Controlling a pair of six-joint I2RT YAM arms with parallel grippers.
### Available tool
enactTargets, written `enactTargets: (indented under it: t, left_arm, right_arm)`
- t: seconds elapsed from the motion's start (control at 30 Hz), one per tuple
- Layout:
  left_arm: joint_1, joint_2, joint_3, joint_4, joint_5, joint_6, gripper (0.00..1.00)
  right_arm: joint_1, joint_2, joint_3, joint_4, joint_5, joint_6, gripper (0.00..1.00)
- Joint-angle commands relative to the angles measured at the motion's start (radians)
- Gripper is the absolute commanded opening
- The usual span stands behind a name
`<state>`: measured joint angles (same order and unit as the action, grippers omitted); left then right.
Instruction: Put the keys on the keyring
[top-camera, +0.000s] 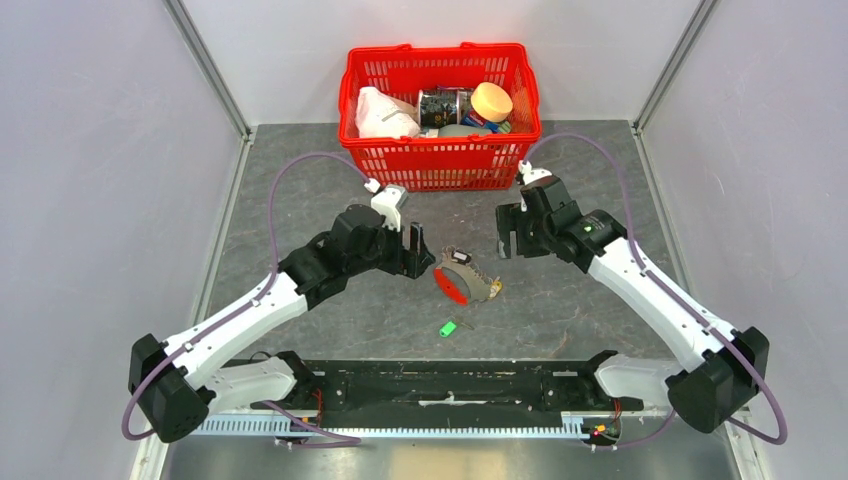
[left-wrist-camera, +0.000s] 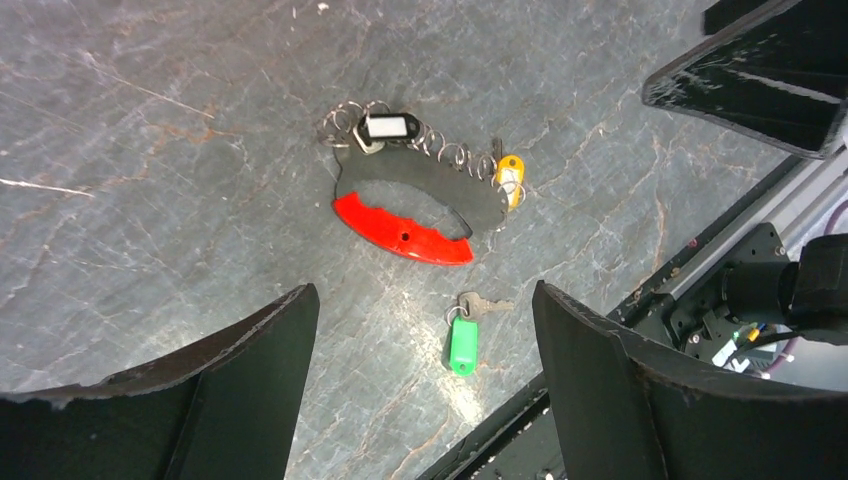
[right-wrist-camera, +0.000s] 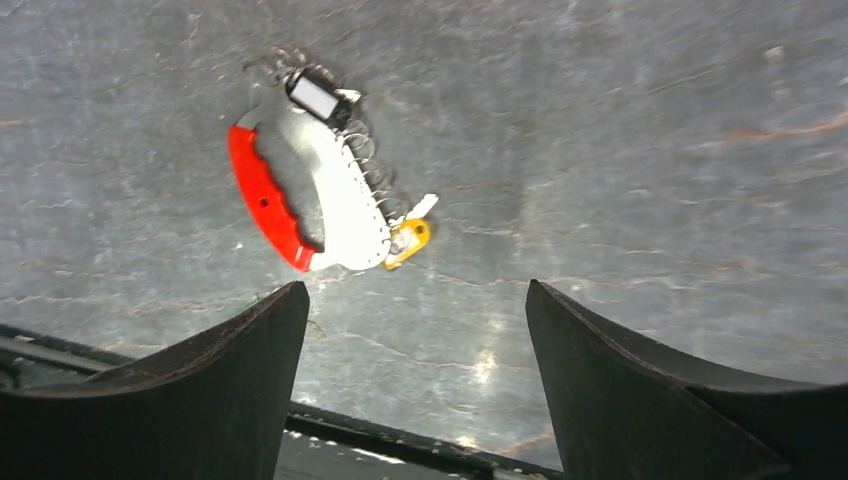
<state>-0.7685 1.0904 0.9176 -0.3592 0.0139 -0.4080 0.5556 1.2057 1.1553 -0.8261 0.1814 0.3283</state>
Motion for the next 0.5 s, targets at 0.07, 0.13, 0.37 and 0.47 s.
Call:
enactTargets:
  t: [0.07,0.13,0.37,0.47]
  left_arm:
    - [-0.009,-0.017,-0.045,0.096,0.052,-0.064,0.84]
    - [-0.009,-0.025,-0.059,0.106,0.061,-0.065,0.84]
    - [-0.01,-0.024,-0.071,0.123,0.09,-0.061,0.84]
    - [-0.011,-0.034,-0.075,0.123,0.096,-0.059,0.84]
  right_arm:
    - [-0.023,0.009,-0.169,0.16,-0.235,0.156,0.82]
    - [-0.023,0.014,-0.213,0.201,-0.267,0.184,0.79]
    - [-0.023,0.09,-0.245,0.271,-0.292,0.194,0.67]
    - [-0.024,0.108,-0.264,0.284,-0.289,0.193,0.58]
